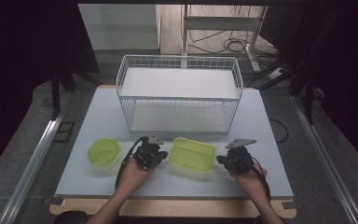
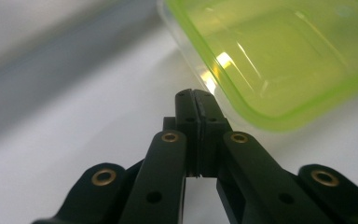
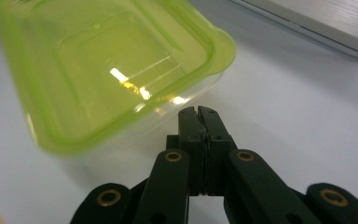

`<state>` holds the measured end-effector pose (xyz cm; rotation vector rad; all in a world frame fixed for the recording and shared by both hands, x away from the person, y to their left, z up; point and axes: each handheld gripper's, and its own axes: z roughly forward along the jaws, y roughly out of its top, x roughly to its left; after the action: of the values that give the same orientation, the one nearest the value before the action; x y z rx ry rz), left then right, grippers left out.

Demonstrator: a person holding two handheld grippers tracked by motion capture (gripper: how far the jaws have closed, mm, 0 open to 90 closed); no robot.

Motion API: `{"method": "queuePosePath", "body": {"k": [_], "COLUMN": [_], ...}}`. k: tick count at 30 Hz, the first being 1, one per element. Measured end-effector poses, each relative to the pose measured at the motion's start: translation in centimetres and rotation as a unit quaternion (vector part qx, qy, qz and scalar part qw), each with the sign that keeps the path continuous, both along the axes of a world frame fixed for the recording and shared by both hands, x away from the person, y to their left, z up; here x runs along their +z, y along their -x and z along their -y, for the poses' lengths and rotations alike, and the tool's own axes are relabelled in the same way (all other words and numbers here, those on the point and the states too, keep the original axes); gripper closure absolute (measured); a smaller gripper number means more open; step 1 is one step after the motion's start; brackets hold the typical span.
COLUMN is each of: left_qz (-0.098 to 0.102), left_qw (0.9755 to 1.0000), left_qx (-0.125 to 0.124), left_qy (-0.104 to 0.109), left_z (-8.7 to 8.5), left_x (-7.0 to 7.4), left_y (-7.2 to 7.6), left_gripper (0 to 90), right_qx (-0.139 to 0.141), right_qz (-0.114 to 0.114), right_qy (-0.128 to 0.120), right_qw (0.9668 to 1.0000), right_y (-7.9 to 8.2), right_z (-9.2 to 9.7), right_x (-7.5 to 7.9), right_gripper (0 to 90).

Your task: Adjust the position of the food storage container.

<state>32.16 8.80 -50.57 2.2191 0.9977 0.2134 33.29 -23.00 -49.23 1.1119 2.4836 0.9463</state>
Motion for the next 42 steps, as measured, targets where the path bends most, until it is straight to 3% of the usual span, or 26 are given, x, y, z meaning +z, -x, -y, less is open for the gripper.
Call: {"method": "queuePosePath", "body": {"k": [2, 8, 11, 15, 23, 25, 28, 33, 36, 39, 42], "left_qz": [-0.004, 0.001, -0.011, -0.013, -0.016, -0.017, -0.018, -0.018, -0.018, -0.006, 0.006], "left_qw": [0.9998, 0.9999, 0.9997, 0.9998, 0.9995, 0.9994, 0.9995, 0.9991, 0.9991, 0.9995, 0.9992], "left_qx": [-0.019, 0.015, 0.011, 0.002, 0.016, 0.018, 0.018, 0.025, 0.024, 0.024, 0.022], "left_qy": [-0.002, 0.004, 0.017, 0.014, 0.020, 0.025, 0.019, 0.029, 0.028, 0.019, 0.034], "left_z": [0.3, -0.2, -0.3, -0.5, -1.9, -2.3, -2.8, -3.7, -3.9, -4.5, -5.5], "left_x": [0.0, -0.3, -0.6, -0.6, -0.4, -0.5, -0.4, -0.2, -0.2, 0.1, 0.3], "left_y": [0.5, -1.1, -1.5, -0.9, -0.3, -0.2, 0.1, 0.5, 0.9, 1.7, 2.9], "left_gripper": [89.7, 89.7, 89.6, 89.3, 89.2, 89.2, 89.3, 89.2, 88.6, 87.6, 84.4], "right_qx": [-0.004, -0.017, -0.014, 0.000, 0.033, 0.034, 0.044, 0.054, 0.059, 0.055, 0.045], "right_qz": [-0.001, -0.001, -0.005, -0.011, -0.010, -0.018, -0.017, -0.017, -0.012, 0.003, 0.017], "right_qy": [0.003, 0.001, 0.007, 0.006, 0.018, 0.017, 0.016, 0.019, 0.024, 0.037, 0.031], "right_qw": [1.0000, 0.9998, 0.9999, 0.9999, 0.9992, 0.9991, 0.9988, 0.9982, 0.9979, 0.9978, 0.9984], "right_y": [-0.5, -2.1, -2.6, -2.3, -1.2, -1.0, -0.9, -0.8, -0.8, -0.6, -0.3], "right_z": [0.3, 0.5, 0.0, -0.8, -2.7, -3.0, -3.5, -4.4, -4.5, -4.1, -3.0], "right_x": [-0.1, 0.1, 0.0, -0.3, -0.4, -0.7, -1.0, -1.2, -1.4, -1.2, -0.6], "right_gripper": [87.6, 86.7, 87.0, 86.3, 86.5, 86.5, 86.4, 86.3, 84.6, 81.8, 75.8]}}
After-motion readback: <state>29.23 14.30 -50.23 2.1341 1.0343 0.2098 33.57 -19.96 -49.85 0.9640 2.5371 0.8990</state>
